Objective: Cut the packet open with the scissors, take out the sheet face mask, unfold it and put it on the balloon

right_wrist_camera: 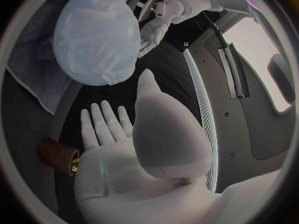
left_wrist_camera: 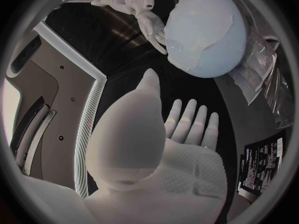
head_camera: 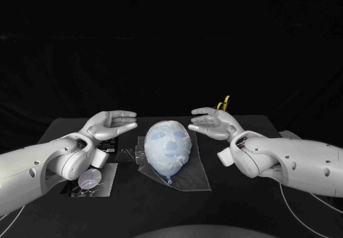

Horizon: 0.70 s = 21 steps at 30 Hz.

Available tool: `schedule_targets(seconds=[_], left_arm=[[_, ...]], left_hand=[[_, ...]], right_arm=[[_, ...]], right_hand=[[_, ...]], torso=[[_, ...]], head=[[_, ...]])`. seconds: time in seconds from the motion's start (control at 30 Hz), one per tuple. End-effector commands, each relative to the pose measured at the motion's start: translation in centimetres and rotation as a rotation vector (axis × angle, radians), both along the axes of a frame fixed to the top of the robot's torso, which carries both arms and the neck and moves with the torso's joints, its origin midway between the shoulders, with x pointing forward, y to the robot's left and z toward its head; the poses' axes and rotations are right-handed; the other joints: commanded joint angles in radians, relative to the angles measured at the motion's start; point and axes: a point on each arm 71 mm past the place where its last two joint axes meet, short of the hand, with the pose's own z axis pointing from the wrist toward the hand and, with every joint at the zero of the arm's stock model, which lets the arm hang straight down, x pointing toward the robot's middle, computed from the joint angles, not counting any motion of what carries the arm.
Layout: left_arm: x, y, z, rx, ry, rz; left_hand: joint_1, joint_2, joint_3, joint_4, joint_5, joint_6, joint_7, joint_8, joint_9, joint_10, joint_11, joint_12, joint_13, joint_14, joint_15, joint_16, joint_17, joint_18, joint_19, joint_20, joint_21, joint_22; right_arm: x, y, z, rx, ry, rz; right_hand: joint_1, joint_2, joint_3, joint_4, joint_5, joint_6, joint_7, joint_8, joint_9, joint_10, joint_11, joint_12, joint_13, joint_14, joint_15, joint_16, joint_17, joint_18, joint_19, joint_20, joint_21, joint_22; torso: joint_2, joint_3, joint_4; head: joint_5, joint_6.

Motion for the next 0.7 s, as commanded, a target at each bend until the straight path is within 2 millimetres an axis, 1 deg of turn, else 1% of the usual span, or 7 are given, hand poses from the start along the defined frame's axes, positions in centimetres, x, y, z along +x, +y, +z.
schedule_targets(seconds=[0.03, 0.13, 0.4, 0.53, 0.57, 0.63, 0.7], left_arm=[[0.8, 0.5, 1.3, -0.134, -0.026, 0.079], [1.6, 0.4, 2.0, -0.17, -0.041, 0.127], [3.7, -1.0, 2.3, -0.227, -0.061, 0.207], [4.6, -2.0, 2.2, -0.243, -0.07, 0.237], [4.9, -2.2, 2.1, -0.243, -0.071, 0.243], [5.3, -2.7, 2.0, -0.242, -0.076, 0.259], [5.6, -3.1, 1.9, -0.241, -0.078, 0.267]], left_hand=[[0.0, 0.035, 0.038, -0.002, -0.005, 0.025, 0.092, 0.009, 0.004, 0.02, -0.002, -0.009, -0.003, 0.044, -0.004, 0.013, 0.009, 0.003, 0.07, -0.002, 0.026, 0.012], [-0.008, 0.063, 0.061, -0.003, -0.005, 0.039, 0.096, 0.012, 0.005, 0.036, -0.005, -0.015, -0.003, 0.07, -0.009, 0.019, 0.014, 0.005, 0.099, -0.003, 0.037, 0.016], [-0.001, 0.082, 0.104, -0.004, -0.006, 0.08, 0.099, 0.022, 0.01, 0.096, -0.013, -0.02, -0.001, 0.082, -0.014, 0.017, 0.013, 0.002, 0.071, -0.002, 0.03, 0.008], [-0.033, 0.043, 0.109, -0.001, -0.005, 0.004, 0.098, -0.021, -0.023, -0.037, -0.005, -0.049, -0.01, -0.067, 0.002, -0.039, -0.022, -0.003, -0.042, 0.001, -0.008, -0.014], [-0.06, 0.0, 0.069, 0.003, -0.006, -0.064, 0.089, -0.053, -0.047, -0.175, -0.023, -0.054, -0.017, -0.16, 0.015, -0.07, -0.043, -0.004, -0.103, 0.001, -0.027, -0.025], [-0.087, -0.042, -0.007, 0.005, -0.002, -0.112, 0.085, -0.076, -0.065, -0.237, -0.03, -0.058, -0.019, -0.191, 0.017, -0.08, -0.05, -0.005, -0.125, 0.002, -0.034, -0.029], [-0.099, -0.045, -0.012, 0.005, -0.001, -0.134, 0.085, -0.086, -0.073, -0.257, -0.029, -0.059, -0.02, -0.201, 0.008, -0.084, -0.052, -0.005, -0.133, 0.002, -0.036, -0.03]], right_arm=[[1.1, -0.6, 1.5, 0.108, -0.087, -0.036], [2.3, -0.9, 2.1, 0.131, -0.087, -0.035], [5.5, 0.3, 3.7, 0.205, -0.071, -0.005], [6.9, 0.7, 3.7, 0.205, -0.063, 0.001], [7.2, 0.8, 3.6, 0.204, -0.059, 0.0], [7.9, 0.8, 3.3, 0.2, -0.05, -0.003], [8.2, 0.8, 3.0, 0.198, -0.045, -0.007]], right_hand=[[0.009, 0.03, 0.006, -0.004, -0.006, 0.078, 0.145, 0.005, -0.006, 0.092, -0.011, 0.008, -0.003, 0.09, -0.013, 0.028, 0.014, 0.025, 0.081, -0.001, 0.03, 0.015], [0.015, 0.059, 0.002, -0.006, -0.006, 0.165, 0.139, 0.004, -0.015, 0.148, -0.022, -0.003, -0.006, 0.213, -0.03, 0.062, 0.032, 0.042, 0.157, -0.001, 0.054, 0.022], [-0.074, 0.106, -0.057, 0.003, -0.007, 0.181, 0.138, -0.088, -0.066, 0.16, -0.019, -0.062, -0.006, 0.148, -0.025, 0.001, 0.003, 0.036, 0.136, 0.0, 0.03, -0.005], [-0.127, 0.126, -0.099, 0.006, -0.006, 0.09, 0.15, -0.184, -0.112, -0.012, -0.001, -0.128, -0.018, -0.009, -0.002, -0.07, -0.031, 0.013, -0.016, 0.002, -0.028, -0.043], [-0.205, 0.179, -0.115, 0.006, -0.005, 0.034, 0.154, -0.233, -0.135, -0.158, 0.01, -0.141, -0.026, -0.106, 0.013, -0.106, -0.05, -0.003, -0.092, 0.002, -0.054, -0.058], [-0.283, 0.236, -0.145, 0.007, 0.011, -0.009, 0.156, -0.281, -0.157, -0.247, 0.016, -0.146, -0.031, -0.182, 0.024, -0.135, -0.065, -0.015, -0.15, 0.002, -0.072, -0.069], [-0.299, 0.252, -0.157, 0.009, 0.01, -0.022, 0.155, -0.297, -0.164, -0.268, 0.018, -0.147, -0.032, -0.198, 0.027, -0.142, -0.069, -0.017, -0.162, 0.002, -0.075, -0.071]], torso=[[-0.015, -0.0043, -0.0015], [-0.026, -0.0089, -0.0012], [-0.045, -0.0151, -0.0008], [-0.051, -0.0186, 0.0012], [-0.053, -0.0192, 0.0028], [-0.058, -0.018, 0.0061], [-0.06, -0.0173, 0.0081]], head=[[-0.002, 0.008], [0.001, 0.009], [0.011, 0.021], [0.006, 0.023], [0.008, 0.025], [0.011, 0.024], [0.013, 0.024]])
